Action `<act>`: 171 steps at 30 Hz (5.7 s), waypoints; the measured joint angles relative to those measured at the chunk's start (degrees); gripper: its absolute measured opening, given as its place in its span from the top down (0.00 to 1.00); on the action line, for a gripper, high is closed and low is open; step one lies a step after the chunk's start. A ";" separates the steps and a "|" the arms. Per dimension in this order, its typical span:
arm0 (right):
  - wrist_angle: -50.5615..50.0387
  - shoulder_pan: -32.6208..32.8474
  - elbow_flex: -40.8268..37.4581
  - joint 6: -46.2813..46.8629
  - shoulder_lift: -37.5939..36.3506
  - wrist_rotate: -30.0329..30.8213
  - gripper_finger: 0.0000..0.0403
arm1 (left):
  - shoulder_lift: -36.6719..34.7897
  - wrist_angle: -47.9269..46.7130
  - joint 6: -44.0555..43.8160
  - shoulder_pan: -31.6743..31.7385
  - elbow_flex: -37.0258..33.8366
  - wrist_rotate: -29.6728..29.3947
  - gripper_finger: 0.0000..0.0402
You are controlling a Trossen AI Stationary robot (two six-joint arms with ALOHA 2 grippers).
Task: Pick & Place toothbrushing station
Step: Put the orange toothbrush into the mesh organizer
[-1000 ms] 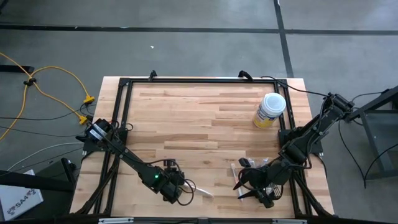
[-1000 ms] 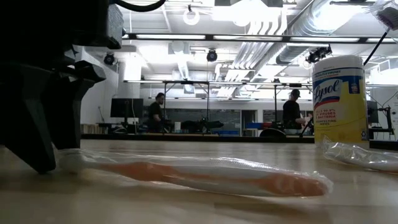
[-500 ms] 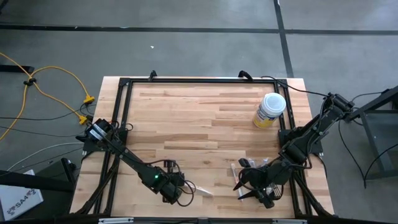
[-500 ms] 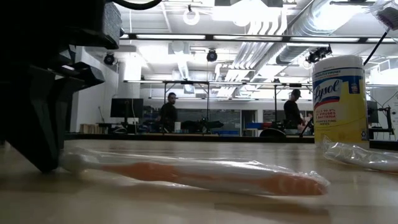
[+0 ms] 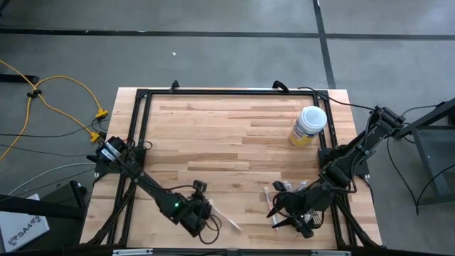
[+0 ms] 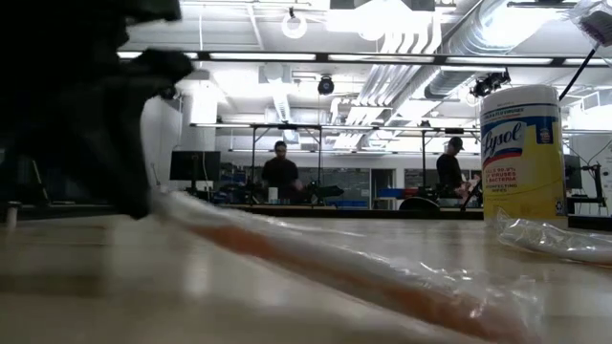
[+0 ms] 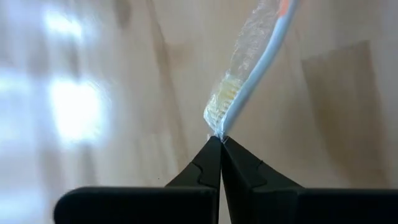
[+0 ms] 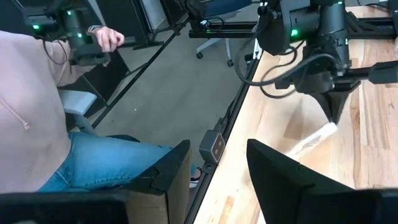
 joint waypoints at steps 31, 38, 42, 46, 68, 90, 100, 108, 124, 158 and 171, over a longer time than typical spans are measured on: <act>4.78 -2.16 -0.04 1.49 0.37 -2.52 0.63 | -0.20 72.75 110.60 0.16 2.09 -35.11 1.00; 4.76 -3.46 -0.04 0.83 0.48 -5.10 0.63 | -0.20 80.12 116.15 0.25 2.09 -24.73 1.00; 4.85 -4.44 -0.04 0.83 1.69 -7.77 0.63 | -0.20 80.55 116.19 1.12 2.09 -19.44 1.00; 5.26 -5.18 0.00 0.81 3.32 -8.85 0.63 | -0.20 81.23 116.07 2.28 2.09 -14.19 1.00; 7.81 -6.64 -0.02 -3.06 5.20 -10.27 0.63 | -0.20 83.46 112.22 7.97 2.09 10.15 1.00; 8.63 -7.56 -0.02 -5.22 5.18 -10.28 0.65 | -0.17 84.62 110.84 11.85 2.09 17.67 1.00; 10.93 -9.41 0.00 -5.16 6.10 -15.40 0.77 | -0.15 85.35 110.50 12.20 2.09 19.24 1.00; 11.00 -9.73 0.00 -5.18 6.10 -16.30 0.87 | -0.15 85.34 110.18 12.20 2.09 19.33 1.00; 10.93 -9.79 0.00 -6.29 6.10 -17.37 0.98 | -0.04 87.14 106.49 12.08 2.07 19.52 0.99; 5.09 -3.90 0.00 -3.54 1.40 -8.18 0.99 | -0.09 87.23 102.19 11.46 2.07 12.88 0.73; -12.97 5.60 0.00 -0.85 -10.09 16.77 0.99 | -0.13 86.86 99.25 10.62 2.07 12.80 0.73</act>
